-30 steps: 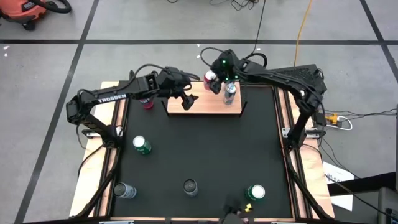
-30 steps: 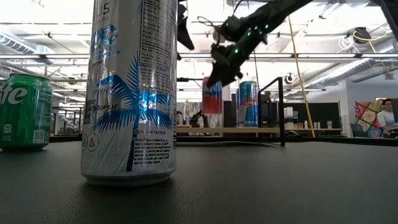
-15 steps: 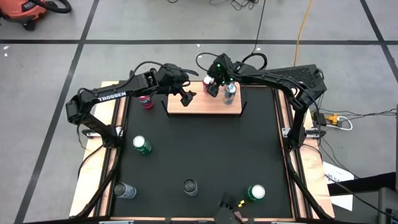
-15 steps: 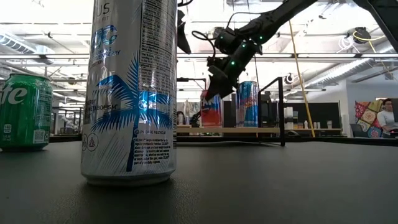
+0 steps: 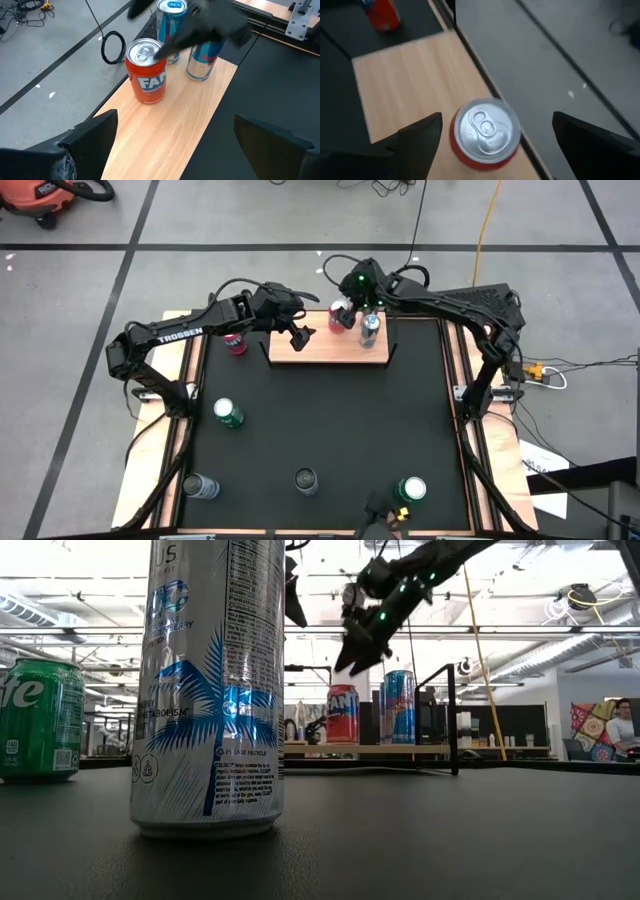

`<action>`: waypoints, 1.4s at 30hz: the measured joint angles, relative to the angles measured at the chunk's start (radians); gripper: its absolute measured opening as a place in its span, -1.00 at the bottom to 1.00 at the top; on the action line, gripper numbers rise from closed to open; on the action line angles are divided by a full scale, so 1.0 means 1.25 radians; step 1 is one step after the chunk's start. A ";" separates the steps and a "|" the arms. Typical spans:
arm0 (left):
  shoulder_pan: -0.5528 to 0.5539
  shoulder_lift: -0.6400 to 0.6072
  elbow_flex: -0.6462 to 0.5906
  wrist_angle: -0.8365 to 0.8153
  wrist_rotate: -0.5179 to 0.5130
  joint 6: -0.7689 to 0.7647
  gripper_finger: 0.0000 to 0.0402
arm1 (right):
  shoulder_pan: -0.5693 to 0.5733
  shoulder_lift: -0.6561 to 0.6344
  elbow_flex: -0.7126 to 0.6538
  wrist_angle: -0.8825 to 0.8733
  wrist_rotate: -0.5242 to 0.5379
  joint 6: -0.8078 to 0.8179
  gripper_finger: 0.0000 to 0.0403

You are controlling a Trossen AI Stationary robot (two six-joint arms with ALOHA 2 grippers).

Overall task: Place canned beverage on shelf
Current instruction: Put the bottom red soda can on the shelf

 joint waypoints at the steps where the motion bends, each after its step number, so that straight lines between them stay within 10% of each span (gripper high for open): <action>1: 0.000 0.000 0.000 -0.001 0.000 0.000 0.98 | 0.000 -0.014 0.000 0.001 0.000 -0.003 0.81; 7: 0.000 0.000 0.000 0.000 0.000 0.000 0.98 | 0.000 -0.064 0.000 0.001 -0.032 0.017 0.53; 20: 0.014 0.001 0.000 -0.001 0.000 -0.005 0.98 | -0.010 0.023 -0.001 0.028 -0.081 0.052 -0.92; 42: 0.014 0.001 0.000 -0.001 0.000 -0.002 0.98 | -0.013 0.039 -0.001 -0.012 -0.085 0.033 -1.00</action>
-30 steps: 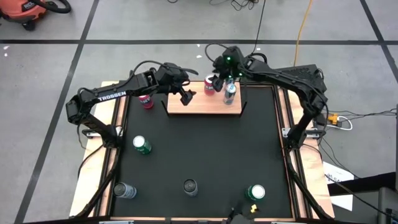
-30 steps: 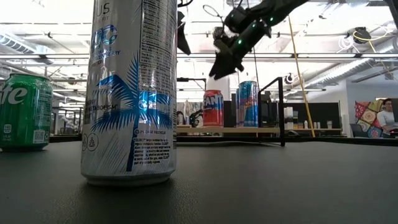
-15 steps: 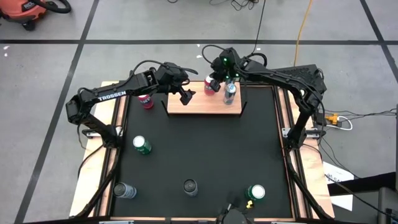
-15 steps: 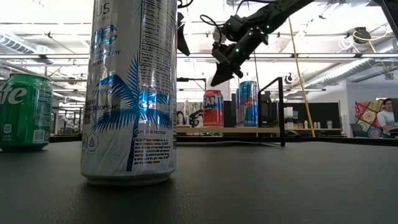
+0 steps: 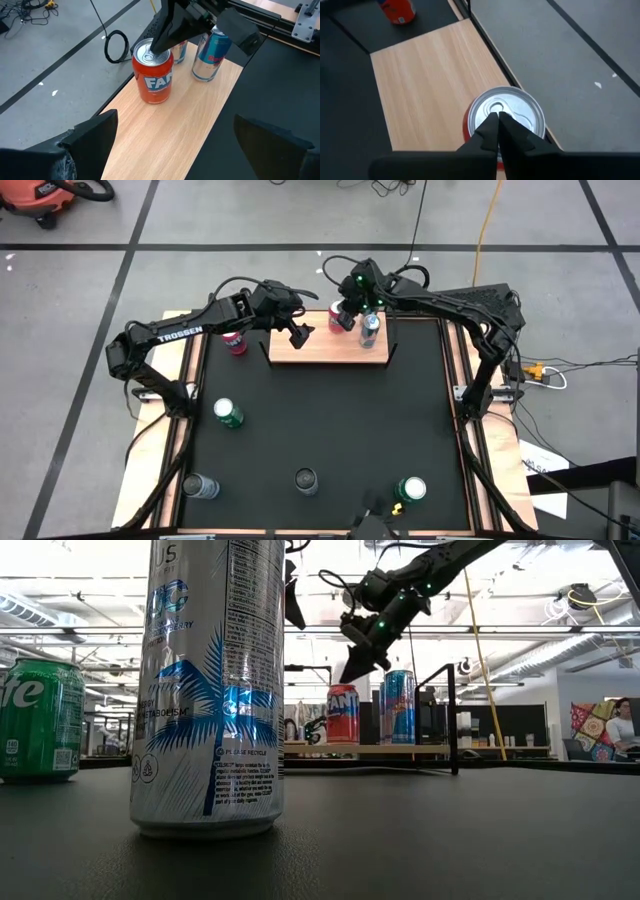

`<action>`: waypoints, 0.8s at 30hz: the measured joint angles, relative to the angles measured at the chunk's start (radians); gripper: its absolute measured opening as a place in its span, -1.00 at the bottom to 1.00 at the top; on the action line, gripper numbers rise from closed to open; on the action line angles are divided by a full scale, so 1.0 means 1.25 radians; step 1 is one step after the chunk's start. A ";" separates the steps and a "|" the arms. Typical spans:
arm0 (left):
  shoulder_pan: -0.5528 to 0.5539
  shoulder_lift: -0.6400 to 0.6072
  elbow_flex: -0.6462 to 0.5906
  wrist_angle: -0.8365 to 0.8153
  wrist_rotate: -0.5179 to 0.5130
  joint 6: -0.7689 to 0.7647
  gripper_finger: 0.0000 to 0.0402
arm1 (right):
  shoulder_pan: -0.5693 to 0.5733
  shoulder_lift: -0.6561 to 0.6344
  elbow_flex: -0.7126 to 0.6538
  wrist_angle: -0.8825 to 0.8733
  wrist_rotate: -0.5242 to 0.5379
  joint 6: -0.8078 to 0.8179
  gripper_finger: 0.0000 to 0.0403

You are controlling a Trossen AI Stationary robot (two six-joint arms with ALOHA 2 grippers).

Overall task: Place canned beverage on shelf
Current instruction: Put the bottom red soda can on the shelf

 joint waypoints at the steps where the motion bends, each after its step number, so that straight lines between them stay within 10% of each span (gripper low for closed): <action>1: 0.000 0.000 0.000 0.000 0.000 -0.003 0.98 | -0.001 0.000 0.000 -0.005 0.000 -0.001 -1.00; 24: 0.001 0.000 0.000 0.000 0.000 0.002 0.98 | -0.030 -0.002 0.001 -0.025 0.042 -0.053 -1.00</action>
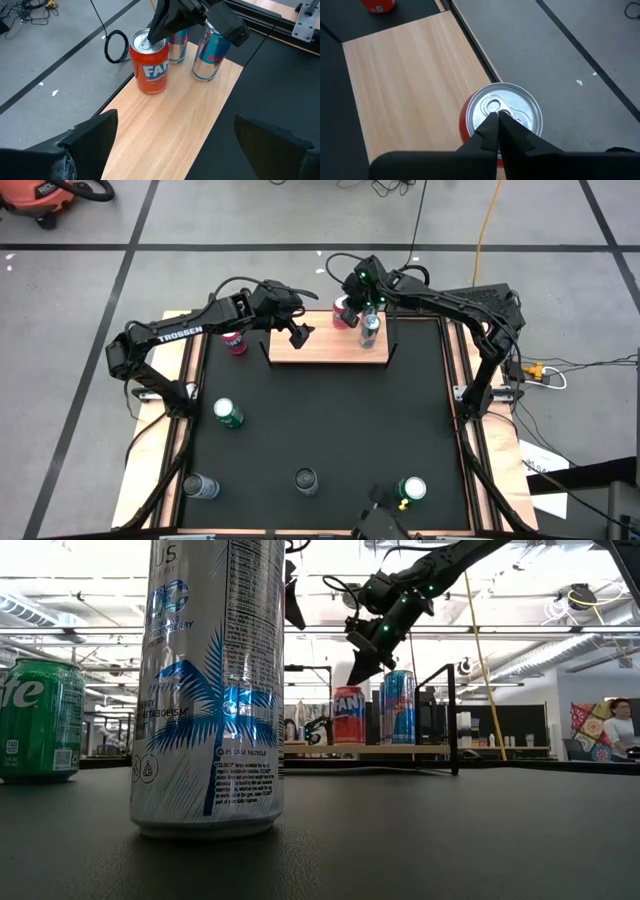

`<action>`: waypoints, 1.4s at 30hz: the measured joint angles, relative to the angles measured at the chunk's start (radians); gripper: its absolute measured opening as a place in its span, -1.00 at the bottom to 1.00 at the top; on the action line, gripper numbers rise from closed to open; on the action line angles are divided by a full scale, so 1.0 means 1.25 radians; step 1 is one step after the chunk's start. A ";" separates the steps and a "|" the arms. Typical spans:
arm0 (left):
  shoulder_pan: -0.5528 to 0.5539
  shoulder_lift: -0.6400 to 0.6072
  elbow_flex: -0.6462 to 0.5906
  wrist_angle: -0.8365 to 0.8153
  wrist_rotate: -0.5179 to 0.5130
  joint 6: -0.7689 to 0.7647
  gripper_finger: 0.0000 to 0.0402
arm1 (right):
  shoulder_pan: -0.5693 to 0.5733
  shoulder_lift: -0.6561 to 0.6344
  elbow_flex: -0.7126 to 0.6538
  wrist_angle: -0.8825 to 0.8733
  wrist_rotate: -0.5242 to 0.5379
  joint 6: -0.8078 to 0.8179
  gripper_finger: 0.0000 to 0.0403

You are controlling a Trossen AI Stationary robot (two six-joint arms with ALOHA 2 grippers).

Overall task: Place canned beverage on shelf
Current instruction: Put the bottom red soda can on the shelf, then put the red soda can on the shelf aligned with the other red soda can

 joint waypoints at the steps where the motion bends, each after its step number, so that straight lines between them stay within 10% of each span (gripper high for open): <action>1: 0.000 0.000 0.000 0.000 0.000 0.000 0.98 | 0.000 -0.002 0.000 0.001 0.000 0.002 -1.00; 17: -0.020 -0.065 0.000 -0.072 -0.008 -0.007 0.92 | 0.038 -0.180 -0.001 -0.015 -0.036 0.228 -0.37; 26: -0.027 -0.154 0.000 -0.335 -0.142 -0.031 0.68 | 0.229 -0.227 -0.001 -0.104 0.030 0.325 -0.08; 42: 0.336 -0.231 -0.187 -0.339 -0.023 -0.007 0.67 | 0.420 -0.254 -0.001 -0.210 0.245 0.479 0.21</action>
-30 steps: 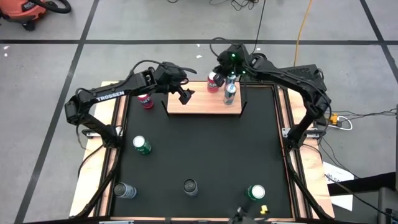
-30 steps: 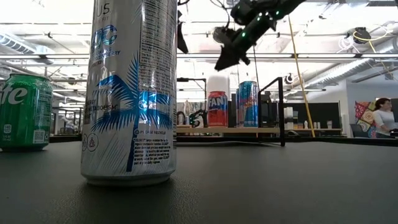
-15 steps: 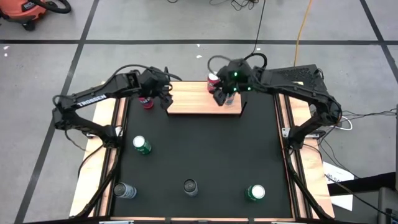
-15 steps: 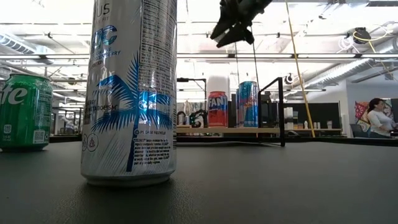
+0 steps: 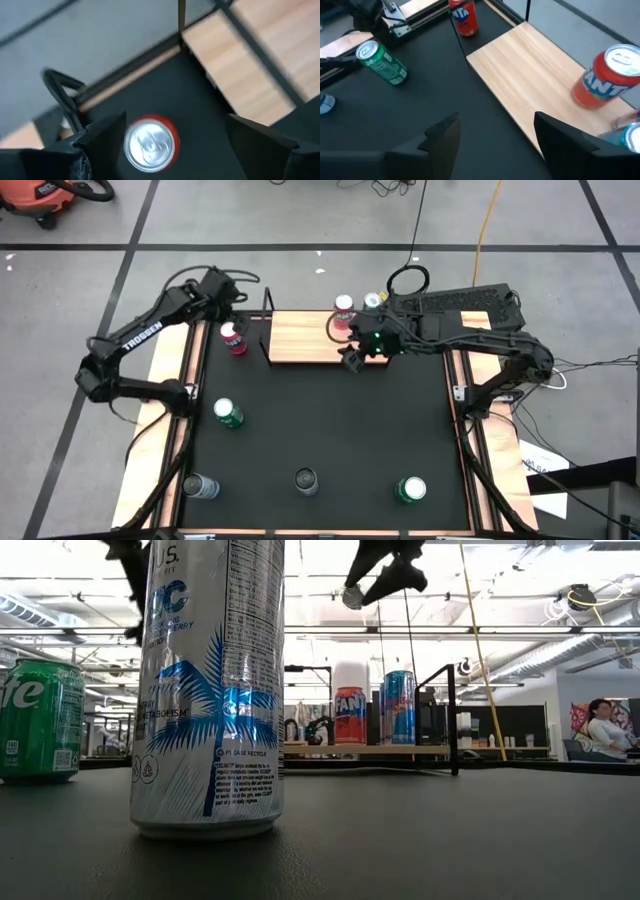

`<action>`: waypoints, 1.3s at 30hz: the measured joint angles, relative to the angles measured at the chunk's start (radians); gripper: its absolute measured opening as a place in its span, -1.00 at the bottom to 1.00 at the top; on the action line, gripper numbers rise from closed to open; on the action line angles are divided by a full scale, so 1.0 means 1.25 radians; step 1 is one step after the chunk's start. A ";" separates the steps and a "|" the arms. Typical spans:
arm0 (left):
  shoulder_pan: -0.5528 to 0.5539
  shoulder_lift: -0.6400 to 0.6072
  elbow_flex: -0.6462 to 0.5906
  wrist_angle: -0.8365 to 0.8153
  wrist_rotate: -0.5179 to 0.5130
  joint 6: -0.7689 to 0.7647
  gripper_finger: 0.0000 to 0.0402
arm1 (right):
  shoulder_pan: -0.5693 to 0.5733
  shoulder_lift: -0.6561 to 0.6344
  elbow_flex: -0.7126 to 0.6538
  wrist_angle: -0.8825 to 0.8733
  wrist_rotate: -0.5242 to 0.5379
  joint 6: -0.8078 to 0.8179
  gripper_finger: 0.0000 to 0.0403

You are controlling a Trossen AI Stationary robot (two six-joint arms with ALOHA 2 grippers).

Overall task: Place canned beverage on shelf
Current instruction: Put the red soda can on the shelf aligned with the other red soda can

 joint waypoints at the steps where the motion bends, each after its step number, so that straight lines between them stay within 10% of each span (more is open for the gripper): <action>1: 0.007 -0.004 -0.025 0.011 0.006 -0.004 0.68 | 0.003 -0.001 0.000 0.008 0.007 0.000 0.23; 9: 0.049 -0.010 -0.136 0.075 0.024 -0.082 0.97 | -0.020 -0.012 0.000 0.025 0.006 -0.012 0.37; 25: 0.119 0.003 -0.264 0.176 0.103 -0.084 0.93 | -0.077 -0.013 0.000 0.038 -0.058 -0.040 0.38; 39: 0.117 -0.017 -0.273 0.144 0.076 -0.106 0.35 | -0.073 -0.013 0.000 0.038 -0.060 -0.030 0.38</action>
